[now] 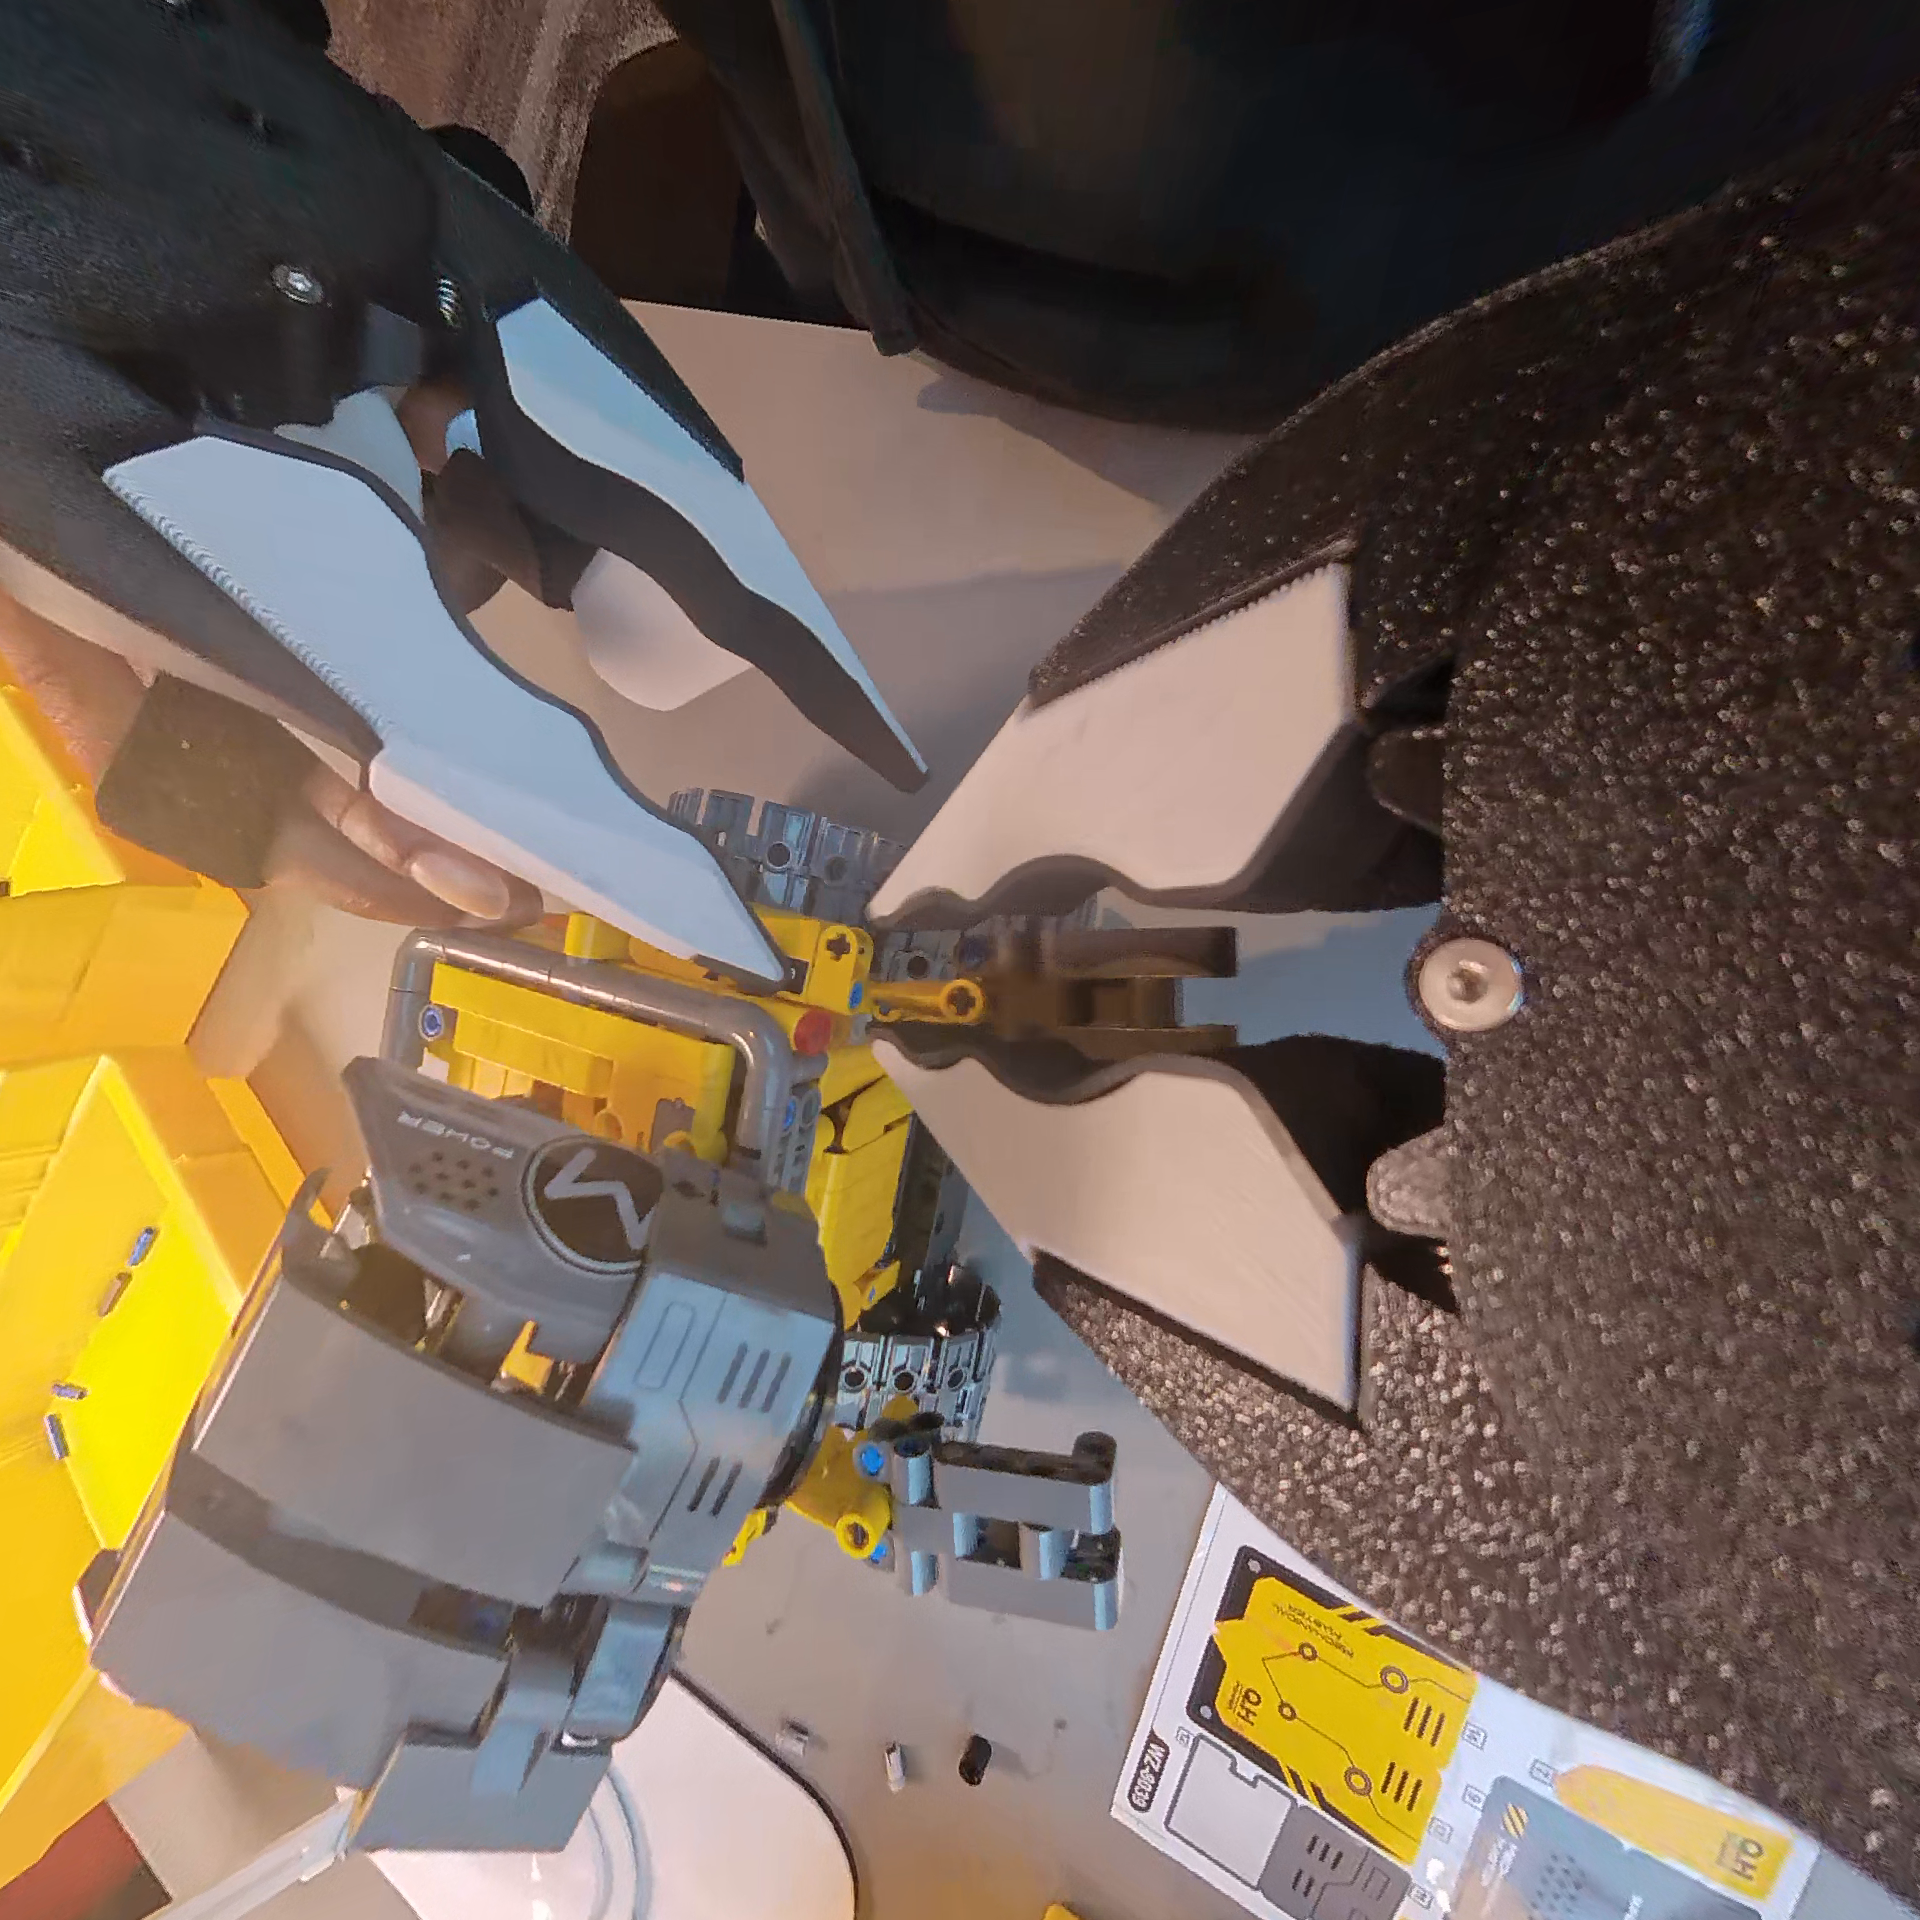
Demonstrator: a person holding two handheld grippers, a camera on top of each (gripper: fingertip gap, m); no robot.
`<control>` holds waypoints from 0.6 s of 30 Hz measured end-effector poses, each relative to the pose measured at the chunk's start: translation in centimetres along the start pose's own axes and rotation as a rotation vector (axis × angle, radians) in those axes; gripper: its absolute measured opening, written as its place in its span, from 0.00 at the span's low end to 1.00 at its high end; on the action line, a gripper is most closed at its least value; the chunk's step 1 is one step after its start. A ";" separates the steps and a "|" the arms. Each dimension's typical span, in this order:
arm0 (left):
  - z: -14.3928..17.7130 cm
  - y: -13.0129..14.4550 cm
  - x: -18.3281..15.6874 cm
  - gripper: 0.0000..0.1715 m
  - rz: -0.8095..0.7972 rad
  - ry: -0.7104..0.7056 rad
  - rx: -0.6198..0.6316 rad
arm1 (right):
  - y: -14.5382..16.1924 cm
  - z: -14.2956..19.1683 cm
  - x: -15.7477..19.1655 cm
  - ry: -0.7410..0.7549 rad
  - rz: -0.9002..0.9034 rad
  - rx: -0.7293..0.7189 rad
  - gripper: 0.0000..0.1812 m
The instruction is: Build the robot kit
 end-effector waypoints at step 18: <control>-0.3 0.0 -0.2 0.09 0.021 0.007 -0.070 | 1.4 1.7 -0.1 0.004 -0.066 0.105 0.31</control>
Point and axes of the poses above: each gripper's, where its closed fingertips meet, z back along the fingers, y out of its underside, x = y × z across the jaws, the point moved 7 cm from there along z, back along the fingers, and after that the axes turned 1 degree about z, right-handed, at the moved point
